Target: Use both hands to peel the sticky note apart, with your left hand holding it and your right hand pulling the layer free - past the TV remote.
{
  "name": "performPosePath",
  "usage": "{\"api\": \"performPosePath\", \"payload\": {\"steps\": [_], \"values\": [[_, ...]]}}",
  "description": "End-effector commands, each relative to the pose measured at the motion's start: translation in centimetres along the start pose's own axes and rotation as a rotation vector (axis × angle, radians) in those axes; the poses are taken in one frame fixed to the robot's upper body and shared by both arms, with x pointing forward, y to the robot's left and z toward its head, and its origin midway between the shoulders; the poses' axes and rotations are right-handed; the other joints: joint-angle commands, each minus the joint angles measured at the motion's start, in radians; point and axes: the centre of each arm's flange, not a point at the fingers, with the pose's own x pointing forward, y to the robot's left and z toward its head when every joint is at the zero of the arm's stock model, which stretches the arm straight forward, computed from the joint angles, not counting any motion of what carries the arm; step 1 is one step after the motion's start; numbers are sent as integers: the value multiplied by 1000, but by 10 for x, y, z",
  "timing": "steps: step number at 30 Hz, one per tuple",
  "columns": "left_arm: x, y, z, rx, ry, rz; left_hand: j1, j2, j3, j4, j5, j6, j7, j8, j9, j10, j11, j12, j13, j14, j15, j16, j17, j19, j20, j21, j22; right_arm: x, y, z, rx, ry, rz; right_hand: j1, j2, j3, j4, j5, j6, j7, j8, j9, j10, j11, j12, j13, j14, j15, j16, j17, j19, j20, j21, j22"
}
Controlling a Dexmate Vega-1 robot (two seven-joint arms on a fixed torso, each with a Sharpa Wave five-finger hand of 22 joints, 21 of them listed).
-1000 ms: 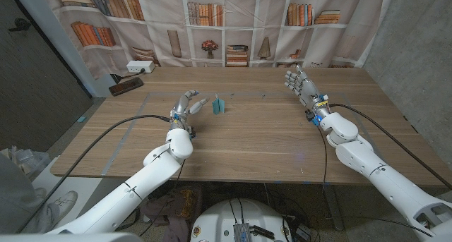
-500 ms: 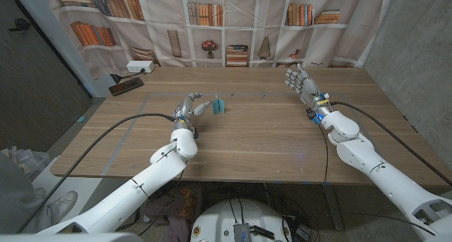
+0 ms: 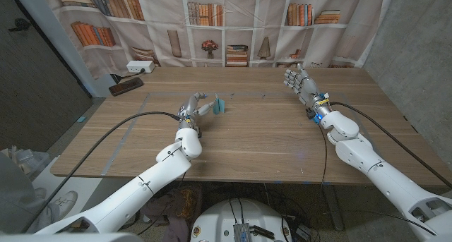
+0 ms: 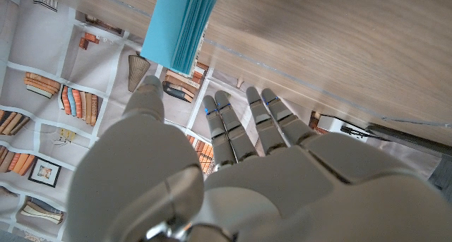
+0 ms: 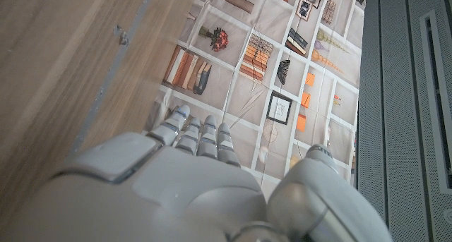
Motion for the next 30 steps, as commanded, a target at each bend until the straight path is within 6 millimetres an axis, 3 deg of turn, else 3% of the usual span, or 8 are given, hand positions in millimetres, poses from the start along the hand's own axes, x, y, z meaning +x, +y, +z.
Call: {"api": "performPosePath", "payload": {"steps": [1, 15, 30], "values": [[2, -11, 0, 3, -7, -26, 9, 7, 3, -4, -3, 13, -2, 5, -2, 17, -2, 12, 3, 11, -147, 6, 5, 12, 2, 9, 3, -2, 1, -3, -5, 3, 8, 11, 1, 0, -7, -4, 6, 1, -1, 3, 1, -1, 0, 3, -8, 4, -3, 2, -5, 3, -3, 5], [1, -20, -7, 15, 41, -33, 10, 6, 2, -1, -4, 23, 0, 8, -10, 20, -4, 12, 5, 13, -145, 6, 11, 9, 5, 9, 3, -4, 0, -3, -19, -3, 10, 12, 3, -1, -8, -5, 8, 1, -1, 3, 0, -2, -1, 3, -9, 2, -3, 2, -5, 4, -6, 5], [-1, -17, -11, 9, 67, 6, 8, 9, 0, 5, -6, 41, 0, 12, -19, 41, -5, 19, 7, 28, -146, 11, 18, 12, 12, 11, 4, -7, -2, -6, -13, -2, 11, 11, 4, -3, -9, -5, 9, -2, -1, 3, 1, -3, -1, 3, -9, 0, -2, 3, -5, 8, -8, 5]]}}
